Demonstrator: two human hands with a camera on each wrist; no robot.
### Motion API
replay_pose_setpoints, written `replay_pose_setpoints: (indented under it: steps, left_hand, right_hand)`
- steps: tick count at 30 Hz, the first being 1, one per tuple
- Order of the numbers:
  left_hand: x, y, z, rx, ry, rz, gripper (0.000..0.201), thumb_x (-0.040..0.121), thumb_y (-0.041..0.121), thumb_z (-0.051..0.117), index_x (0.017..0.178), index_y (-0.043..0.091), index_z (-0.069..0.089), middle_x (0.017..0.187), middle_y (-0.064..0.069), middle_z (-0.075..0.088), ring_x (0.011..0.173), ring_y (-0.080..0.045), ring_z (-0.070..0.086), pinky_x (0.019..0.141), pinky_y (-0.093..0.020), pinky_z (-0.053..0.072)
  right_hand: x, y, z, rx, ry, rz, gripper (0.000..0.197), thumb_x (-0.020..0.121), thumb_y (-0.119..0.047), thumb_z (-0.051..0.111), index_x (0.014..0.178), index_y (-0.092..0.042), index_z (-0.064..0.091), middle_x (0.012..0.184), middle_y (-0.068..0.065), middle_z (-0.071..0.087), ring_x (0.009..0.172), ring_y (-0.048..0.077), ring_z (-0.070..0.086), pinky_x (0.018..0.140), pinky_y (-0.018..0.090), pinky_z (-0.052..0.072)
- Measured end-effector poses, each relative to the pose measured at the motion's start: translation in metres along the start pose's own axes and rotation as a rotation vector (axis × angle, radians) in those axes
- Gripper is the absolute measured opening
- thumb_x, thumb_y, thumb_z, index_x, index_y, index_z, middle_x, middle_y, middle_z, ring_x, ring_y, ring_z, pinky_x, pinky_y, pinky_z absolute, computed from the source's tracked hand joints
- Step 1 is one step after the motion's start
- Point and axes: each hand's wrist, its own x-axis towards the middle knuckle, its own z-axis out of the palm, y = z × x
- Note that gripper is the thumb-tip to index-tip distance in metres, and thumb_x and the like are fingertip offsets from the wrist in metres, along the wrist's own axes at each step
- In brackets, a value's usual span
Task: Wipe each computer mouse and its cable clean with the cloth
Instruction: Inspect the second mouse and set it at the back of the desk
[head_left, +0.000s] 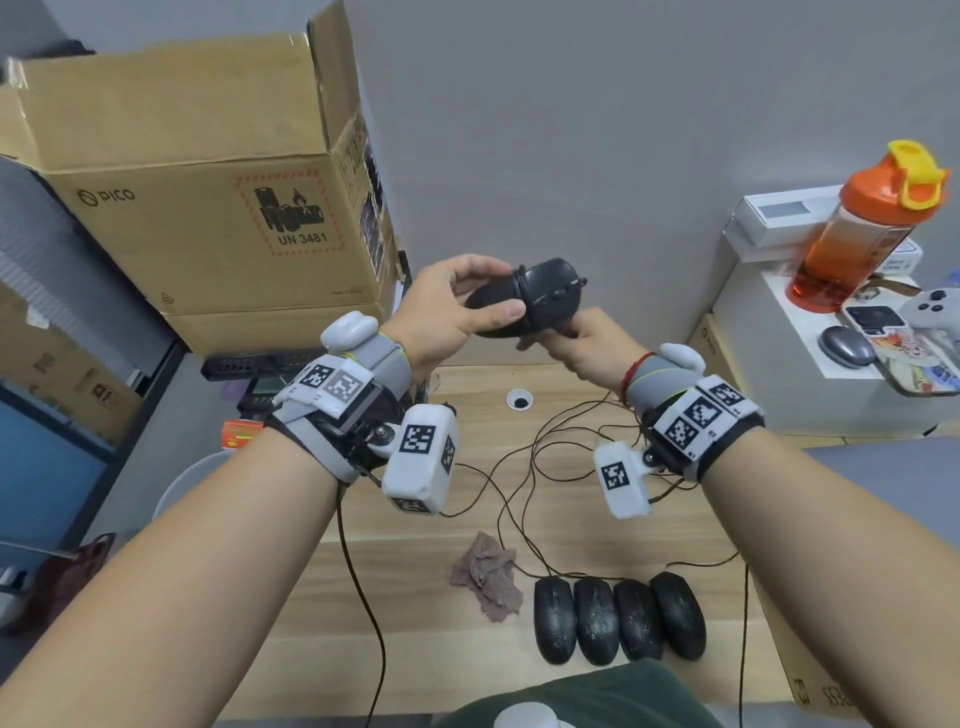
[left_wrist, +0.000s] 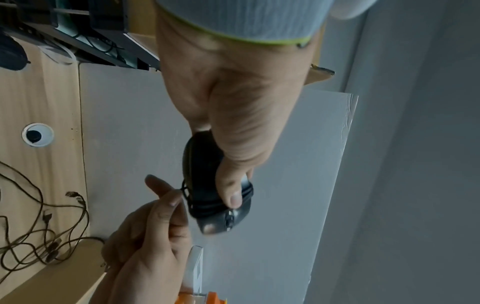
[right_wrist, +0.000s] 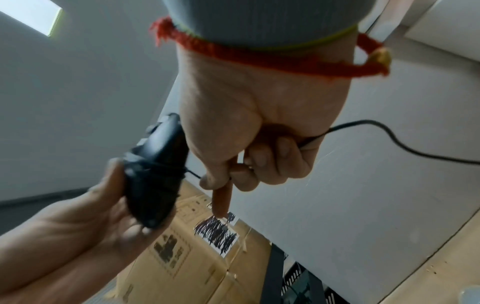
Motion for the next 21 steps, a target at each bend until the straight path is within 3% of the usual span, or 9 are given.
replay_pose_setpoints:
  steps: [2,4,6,8,13,16,19,21]
  left_hand:
    - [0.002,-0.003,-0.001,0.041,0.105,-0.001,0.036,0.075,0.006,0.087,0.102,0.019,0.067,0.108,-0.004,0.073,0.102,-0.017,0.068,0.099,-0.035,0.054]
    - [0.005,-0.006,-0.003,0.147,0.170,0.004,0.035,0.077,0.005,0.086,0.100,0.022,0.066,0.105,-0.002,0.071,0.103,-0.018,0.068,0.100,-0.034,0.054]
    - [0.008,-0.010,-0.007,0.313,0.189,0.013,0.037,0.075,0.011,0.089,0.101,0.024,0.065,0.104,0.002,0.071,0.103,-0.018,0.069,0.097,-0.032,0.054]
    - [0.009,-0.014,-0.009,0.483,0.180,0.011,0.039,0.073,0.018,0.091,0.102,0.027,0.065,0.100,0.008,0.069,0.097,-0.014,0.068,0.091,-0.028,0.054]
    - [0.006,-0.019,-0.010,0.706,0.061,-0.023,0.042,0.068,0.026,0.095,0.098,0.034,0.066,0.091,0.016,0.066,0.090,-0.011,0.066,0.085,-0.023,0.051]
    - [0.002,-0.017,-0.010,0.747,-0.085,-0.055,0.042,0.069,0.026,0.094,0.097,0.036,0.064,0.095,0.016,0.065,0.092,-0.012,0.066,0.084,-0.023,0.050]
    - [-0.001,-0.012,-0.006,0.709,-0.221,-0.056,0.041,0.071,0.023,0.092,0.098,0.035,0.064,0.098,0.012,0.068,0.092,-0.013,0.068,0.088,-0.027,0.053]
    - [-0.002,-0.009,-0.004,0.582,-0.245,-0.050,0.039,0.073,0.017,0.091,0.100,0.030,0.066,0.101,0.006,0.071,0.095,-0.016,0.070,0.091,-0.028,0.056]
  right_hand:
    - [0.000,-0.002,0.009,-0.053,-0.048,-0.035,0.028,0.101,-0.032,0.051,0.094,-0.019,0.076,0.052,-0.021,0.054,0.053,-0.005,0.048,0.054,0.008,0.035]
    - [0.003,-0.002,0.011,-0.144,-0.063,-0.054,0.027,0.099,-0.037,0.054,0.092,-0.025,0.077,0.057,-0.012,0.050,0.056,0.002,0.043,0.058,0.017,0.035]
    - [0.005,-0.005,0.011,-0.195,-0.081,-0.055,0.028,0.098,-0.040,0.056,0.088,-0.025,0.077,0.054,-0.007,0.037,0.050,0.006,0.034,0.053,0.020,0.029]
    - [0.005,-0.011,0.008,-0.208,-0.102,-0.075,0.025,0.095,-0.039,0.060,0.084,-0.024,0.077,0.056,-0.005,0.037,0.050,0.008,0.031,0.052,0.022,0.027]
    - [0.010,-0.024,-0.005,-0.154,-0.068,-0.107,0.020,0.092,-0.032,0.066,0.074,-0.027,0.073,0.054,-0.007,0.052,0.052,0.005,0.038,0.054,0.022,0.032]
    - [0.017,-0.022,-0.012,-0.144,-0.048,-0.121,0.015,0.090,-0.032,0.069,0.079,-0.022,0.075,0.076,0.008,0.071,0.068,0.010,0.055,0.070,0.032,0.047]
    - [0.024,-0.018,-0.018,-0.094,0.002,-0.131,0.016,0.088,-0.031,0.072,0.081,-0.017,0.075,0.077,0.011,0.070,0.070,0.009,0.055,0.074,0.033,0.048]
    - [0.026,-0.014,-0.020,-0.042,0.045,-0.113,0.016,0.088,-0.030,0.072,0.079,-0.017,0.074,0.073,0.007,0.068,0.069,0.008,0.055,0.075,0.029,0.047]
